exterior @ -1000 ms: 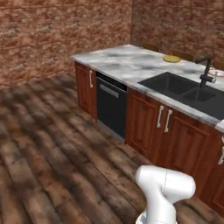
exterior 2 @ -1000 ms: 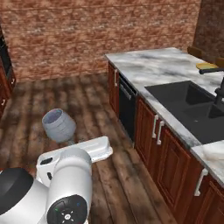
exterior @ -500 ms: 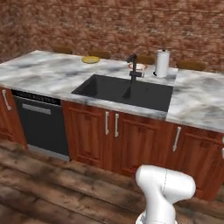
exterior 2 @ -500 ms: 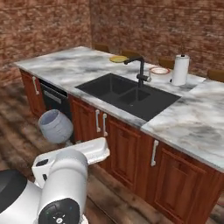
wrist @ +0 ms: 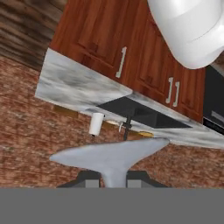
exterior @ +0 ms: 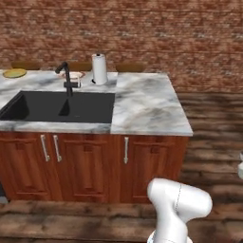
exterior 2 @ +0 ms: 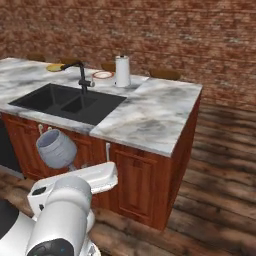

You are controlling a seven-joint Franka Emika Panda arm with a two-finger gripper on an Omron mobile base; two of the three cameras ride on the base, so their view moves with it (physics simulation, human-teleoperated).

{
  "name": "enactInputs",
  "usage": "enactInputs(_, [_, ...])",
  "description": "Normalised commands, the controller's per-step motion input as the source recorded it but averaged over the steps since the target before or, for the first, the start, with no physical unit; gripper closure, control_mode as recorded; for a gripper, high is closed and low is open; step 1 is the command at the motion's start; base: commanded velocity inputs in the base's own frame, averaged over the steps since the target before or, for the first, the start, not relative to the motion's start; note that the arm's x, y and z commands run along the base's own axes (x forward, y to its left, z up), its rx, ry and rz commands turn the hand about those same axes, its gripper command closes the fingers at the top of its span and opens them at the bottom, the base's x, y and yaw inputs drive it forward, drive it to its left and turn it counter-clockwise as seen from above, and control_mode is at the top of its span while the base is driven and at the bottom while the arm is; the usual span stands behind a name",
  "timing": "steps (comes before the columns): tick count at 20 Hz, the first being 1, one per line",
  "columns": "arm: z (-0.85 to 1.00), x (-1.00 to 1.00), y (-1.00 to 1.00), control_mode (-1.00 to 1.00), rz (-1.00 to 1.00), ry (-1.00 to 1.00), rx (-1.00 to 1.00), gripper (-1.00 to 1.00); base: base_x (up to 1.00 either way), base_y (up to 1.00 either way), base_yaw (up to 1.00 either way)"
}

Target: Retrieve the wine glasses from the counter and place one next to each plate.

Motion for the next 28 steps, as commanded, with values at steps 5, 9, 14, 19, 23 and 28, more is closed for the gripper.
enactInputs(5, [0.0, 0.0, 0.0, 1.0, 0.0, 0.0, 0.0, 1.0, 0.72, -1.0, -0.11])
enactInputs(9, [0.0, 0.0, 0.0, 1.0, 0.0, 0.0, 0.0, 1.0, 1.0, -1.0, 0.0])
enactInputs(14, [0.0, 0.0, 0.0, 1.0, 0.0, 0.0, 0.0, 1.0, 1.0, -1.0, 0.0])
enactInputs(19, [0.0, 0.0, 0.0, 1.0, 0.0, 0.0, 0.0, 1.0, 1.0, -1.0, 0.01])
enactInputs(23, [0.0, 0.0, 0.0, 1.0, 0.0, 0.0, 0.0, 1.0, 1.0, -1.0, 0.03])
enactInputs(28, [0.0, 0.0, 0.0, 1.0, 0.0, 0.0, 0.0, 1.0, 1.0, -1.0, 0.09])
